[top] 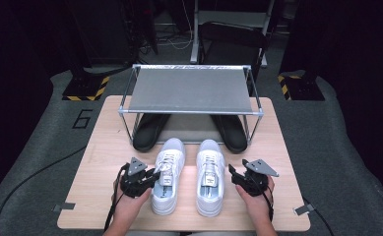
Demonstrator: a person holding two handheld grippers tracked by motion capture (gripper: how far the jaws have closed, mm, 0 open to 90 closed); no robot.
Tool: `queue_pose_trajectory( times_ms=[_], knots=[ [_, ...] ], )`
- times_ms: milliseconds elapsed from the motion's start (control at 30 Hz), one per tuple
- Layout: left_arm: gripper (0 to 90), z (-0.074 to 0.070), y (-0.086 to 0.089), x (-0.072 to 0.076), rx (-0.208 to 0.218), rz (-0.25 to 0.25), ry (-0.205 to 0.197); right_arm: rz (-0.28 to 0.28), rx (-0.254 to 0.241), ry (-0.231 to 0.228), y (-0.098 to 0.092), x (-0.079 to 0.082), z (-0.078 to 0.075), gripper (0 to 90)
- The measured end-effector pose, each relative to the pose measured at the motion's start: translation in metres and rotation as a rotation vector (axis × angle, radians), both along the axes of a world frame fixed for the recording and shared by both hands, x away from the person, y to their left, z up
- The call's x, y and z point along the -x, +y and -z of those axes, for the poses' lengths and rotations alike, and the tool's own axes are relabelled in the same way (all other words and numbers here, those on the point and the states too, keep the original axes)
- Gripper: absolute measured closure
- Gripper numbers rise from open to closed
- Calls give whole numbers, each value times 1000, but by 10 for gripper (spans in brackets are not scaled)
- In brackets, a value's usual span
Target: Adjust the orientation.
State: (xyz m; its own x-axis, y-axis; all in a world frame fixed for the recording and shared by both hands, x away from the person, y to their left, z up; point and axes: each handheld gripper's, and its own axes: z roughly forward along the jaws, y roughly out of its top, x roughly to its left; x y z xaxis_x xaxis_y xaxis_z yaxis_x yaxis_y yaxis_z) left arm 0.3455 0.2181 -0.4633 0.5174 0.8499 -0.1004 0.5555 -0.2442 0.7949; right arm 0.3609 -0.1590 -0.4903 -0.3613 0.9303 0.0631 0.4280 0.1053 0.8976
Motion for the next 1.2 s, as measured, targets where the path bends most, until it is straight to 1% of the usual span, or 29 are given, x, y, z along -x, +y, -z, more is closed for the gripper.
queue_pose_trajectory(
  times_ms=[67,100,133,167,200,267,300,333,367,433,467,533,667,700,767,833,867,900,933,967,1000,1033,1100,1133,1167,1200],
  knots=[
    [749,-1,1,-1,-7,-3,3,-1,-6,5,-2,0,0,403],
    [753,-1,2,-2,-21,2,1,0,-8,4,-2,0,1,403],
    [757,-2,2,-3,-24,-4,1,2,-12,-5,-3,0,2,403],
    [760,-2,2,-4,-26,-5,2,2,-13,-1,-3,0,2,403],
    [766,-2,3,-4,-38,-4,-2,1,-8,8,-3,0,1,403],
    [773,-3,3,-5,-53,-8,-8,2,-10,8,-3,0,2,403],
    [777,-4,5,-7,-65,0,-11,2,-7,9,-3,0,2,403],
    [781,-4,5,-7,-59,-8,-14,5,-9,10,-3,0,2,403],
    [786,-4,7,-8,-65,-9,-14,7,-10,12,-3,0,2,403],
    [801,-5,9,-8,-58,-23,-14,3,-12,13,-3,0,2,403],
    [808,-5,12,-9,-56,-23,-12,4,-10,15,-3,0,2,403],
    [817,-6,16,-12,-37,-30,-12,-1,-11,16,-3,0,2,403],
    [806,-5,22,-14,-19,2,12,2,-14,18,-4,-1,3,403],
    [801,-4,23,-14,-12,2,7,-1,-15,17,-4,-1,3,403],
    [777,-2,26,-14,-6,31,17,1,-18,22,-4,-1,3,403],
    [745,1,30,-14,25,58,9,6,-19,22,-3,-1,3,403],
    [727,2,32,-15,31,64,21,7,-16,26,-4,-1,4,403],
    [713,3,34,-16,51,66,29,0,-13,28,-4,-1,4,403],
    [700,4,36,-16,67,70,39,5,-20,30,-4,-1,4,403],
    [691,5,35,-16,68,67,31,1,-18,30,-4,-1,4,403],
    [685,5,35,-16,66,68,36,2,-18,30,-4,-1,4,403],
    [679,7,34,-16,66,64,26,3,-20,28,-4,-1,4,402],
    [675,8,34,-15,78,53,28,2,-21,28,-5,-1,5,401],
    [669,8,36,-16,86,54,36,3,-21,28,-4,-1,5,401],
    [659,9,37,-17,84,60,43,2,-21,28,-5,-1,5,400],
    [649,9,38,-18,83,64,66,3,-22,28,-4,-1,5,400]
  ],
)
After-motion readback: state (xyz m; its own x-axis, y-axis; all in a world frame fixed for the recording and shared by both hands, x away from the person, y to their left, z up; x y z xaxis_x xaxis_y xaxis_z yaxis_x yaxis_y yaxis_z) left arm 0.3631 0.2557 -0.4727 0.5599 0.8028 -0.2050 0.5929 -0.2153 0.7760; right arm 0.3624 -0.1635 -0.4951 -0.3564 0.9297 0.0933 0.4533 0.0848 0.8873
